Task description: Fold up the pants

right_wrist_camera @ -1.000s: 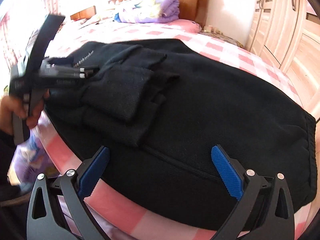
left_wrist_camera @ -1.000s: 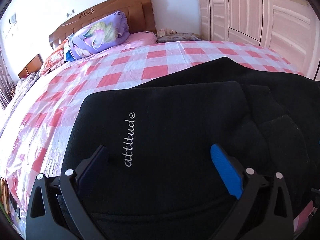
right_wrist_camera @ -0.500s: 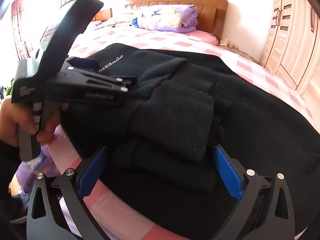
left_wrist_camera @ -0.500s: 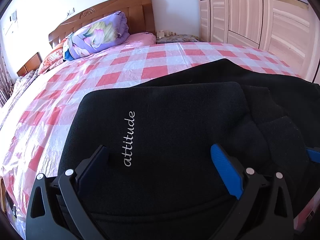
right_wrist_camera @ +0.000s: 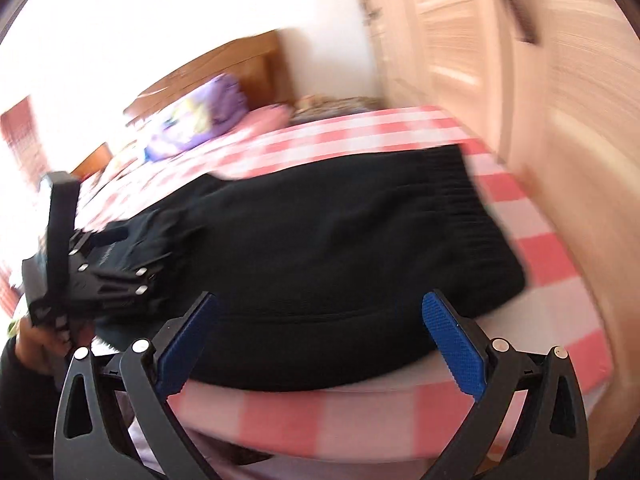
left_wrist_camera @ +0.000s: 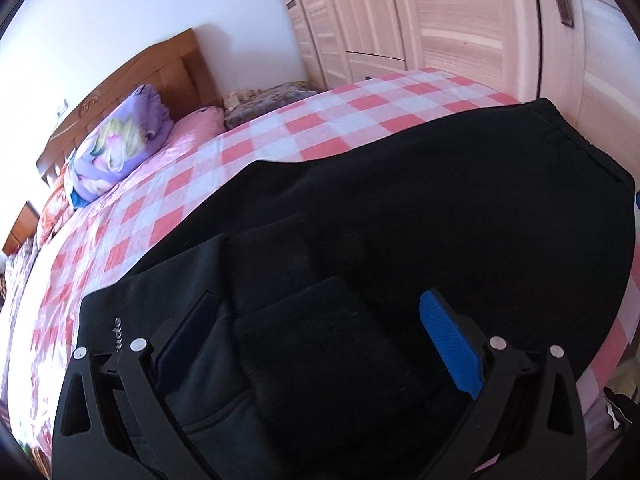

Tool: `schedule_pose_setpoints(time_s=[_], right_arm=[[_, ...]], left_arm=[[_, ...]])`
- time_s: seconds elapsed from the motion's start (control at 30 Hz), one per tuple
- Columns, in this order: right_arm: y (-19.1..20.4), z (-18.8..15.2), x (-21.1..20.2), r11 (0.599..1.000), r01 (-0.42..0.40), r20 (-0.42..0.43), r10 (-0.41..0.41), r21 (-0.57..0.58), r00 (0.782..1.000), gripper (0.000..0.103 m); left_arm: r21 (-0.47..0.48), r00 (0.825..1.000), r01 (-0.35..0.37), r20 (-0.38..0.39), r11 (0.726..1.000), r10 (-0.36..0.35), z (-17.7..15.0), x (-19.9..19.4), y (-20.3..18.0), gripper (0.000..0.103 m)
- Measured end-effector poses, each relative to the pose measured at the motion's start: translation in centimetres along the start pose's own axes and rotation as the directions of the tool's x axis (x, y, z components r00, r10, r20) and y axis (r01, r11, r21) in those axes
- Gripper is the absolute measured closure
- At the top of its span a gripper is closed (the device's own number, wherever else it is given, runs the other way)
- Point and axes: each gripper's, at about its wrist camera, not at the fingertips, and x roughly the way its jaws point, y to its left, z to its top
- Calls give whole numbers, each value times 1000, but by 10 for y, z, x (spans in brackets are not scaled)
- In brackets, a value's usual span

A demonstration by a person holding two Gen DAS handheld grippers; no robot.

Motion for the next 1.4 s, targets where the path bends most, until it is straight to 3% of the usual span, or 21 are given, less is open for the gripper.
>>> schedule_pose_setpoints(time_s=[0.13,0.3,0.4,0.57,0.63,0.67,0.73,0.83,0.9,1.0,1.1,1.23,1.4], right_arm=[[-12,15,13,999,36,22,-37,5,999,5],[0,10,39,980,138,5,-139,-142,990,4],[10,-4,48,933,229,5,-236,-277,972,4],[-1,-13,36,932,211,-8,-223,-294,975,4],[-3,-10,28,933,207,-56,-233,-295,971,4],[-3,-9,17,937,199,-50,-222,-289,974,5],[-6,-8,-6,949,176,5,-181,-261,983,4],[-31,-5,-15,977,160,-7,-162,-141,987,4],[-50,-7,-16,990,138,-32,-139,-31,990,4],[-69,-11,-15,990,116,-71,-111,74,991,4],[-71,-11,-20,989,129,-57,-125,71,991,4],[-75,-9,-21,988,130,-40,-127,88,991,4],[-80,-11,-15,984,141,-63,-135,107,989,4]], left_arm=[[34,999,15,-49,999,-13,3,23,-21,1],[28,1000,15,-8,1000,-15,-5,21,-21,1],[28,1000,-3,21,1000,2,-10,19,-22,1],[39,1000,-1,11,999,1,-10,16,-22,2],[35,997,75,17,997,-75,-8,-1,-13,2],[20,994,94,58,995,-95,-9,-17,-1,2],[-34,993,62,105,998,-58,-11,-39,31,2],[-144,995,-46,83,989,58,-17,-44,87,2],[-211,997,-54,47,976,65,-27,-38,108,2],[-196,998,-50,37,979,58,-47,-32,99,2],[-135,992,-111,43,985,118,-70,-29,79,2],[-216,995,-58,72,975,76,-93,-35,92,2],[-142,990,-104,82,984,117,-103,-43,81,2]])
